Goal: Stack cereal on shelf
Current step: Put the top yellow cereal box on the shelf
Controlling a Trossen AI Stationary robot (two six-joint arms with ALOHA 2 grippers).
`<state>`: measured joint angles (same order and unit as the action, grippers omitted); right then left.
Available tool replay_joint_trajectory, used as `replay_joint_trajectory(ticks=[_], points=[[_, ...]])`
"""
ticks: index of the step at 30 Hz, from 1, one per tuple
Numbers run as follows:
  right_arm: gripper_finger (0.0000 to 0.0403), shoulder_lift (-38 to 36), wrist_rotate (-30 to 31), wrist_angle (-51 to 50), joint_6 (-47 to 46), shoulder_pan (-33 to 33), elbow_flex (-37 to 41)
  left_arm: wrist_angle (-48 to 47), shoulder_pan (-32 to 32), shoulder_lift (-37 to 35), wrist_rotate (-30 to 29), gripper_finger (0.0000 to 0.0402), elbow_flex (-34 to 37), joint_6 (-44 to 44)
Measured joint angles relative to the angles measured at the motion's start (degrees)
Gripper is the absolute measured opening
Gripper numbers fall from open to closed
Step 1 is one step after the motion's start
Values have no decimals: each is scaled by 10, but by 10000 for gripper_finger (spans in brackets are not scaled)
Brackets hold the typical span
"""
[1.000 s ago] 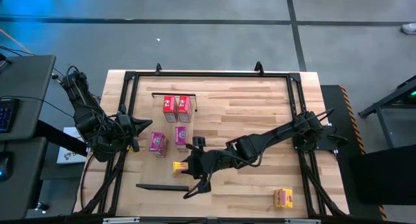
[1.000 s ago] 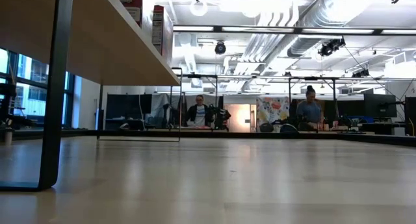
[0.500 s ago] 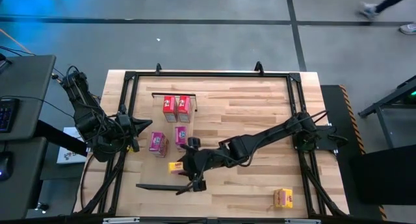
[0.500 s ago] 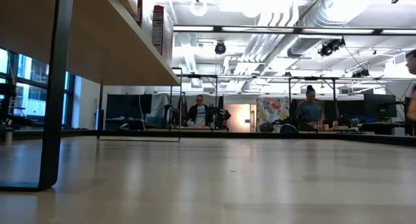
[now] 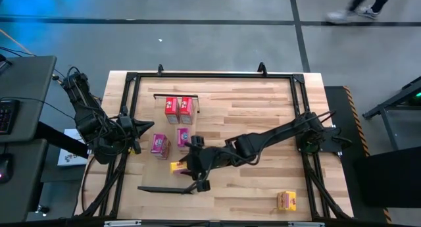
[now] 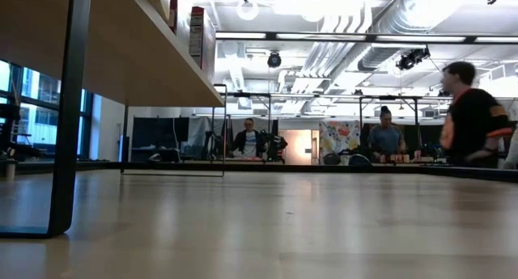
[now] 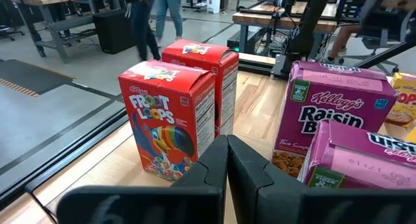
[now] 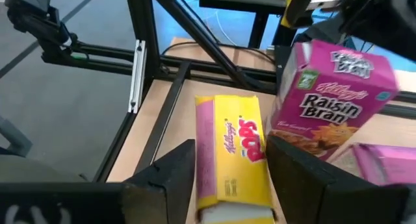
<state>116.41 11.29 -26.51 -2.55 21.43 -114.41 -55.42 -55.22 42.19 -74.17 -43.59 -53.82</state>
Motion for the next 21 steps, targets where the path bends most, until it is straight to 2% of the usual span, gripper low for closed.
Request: replay_joint_trajectory(ticks=[13, 18, 21], points=[[177, -69, -5, -92, 0, 6, 0, 0, 0, 0, 0, 0, 0, 0], [176, -72, -7, -146, -5, 25, 0, 0, 0, 0, 0, 0, 0, 0], [167, -72, 11, -182, -30, 35, 12, 0, 0, 0, 3, 0, 0, 0]])
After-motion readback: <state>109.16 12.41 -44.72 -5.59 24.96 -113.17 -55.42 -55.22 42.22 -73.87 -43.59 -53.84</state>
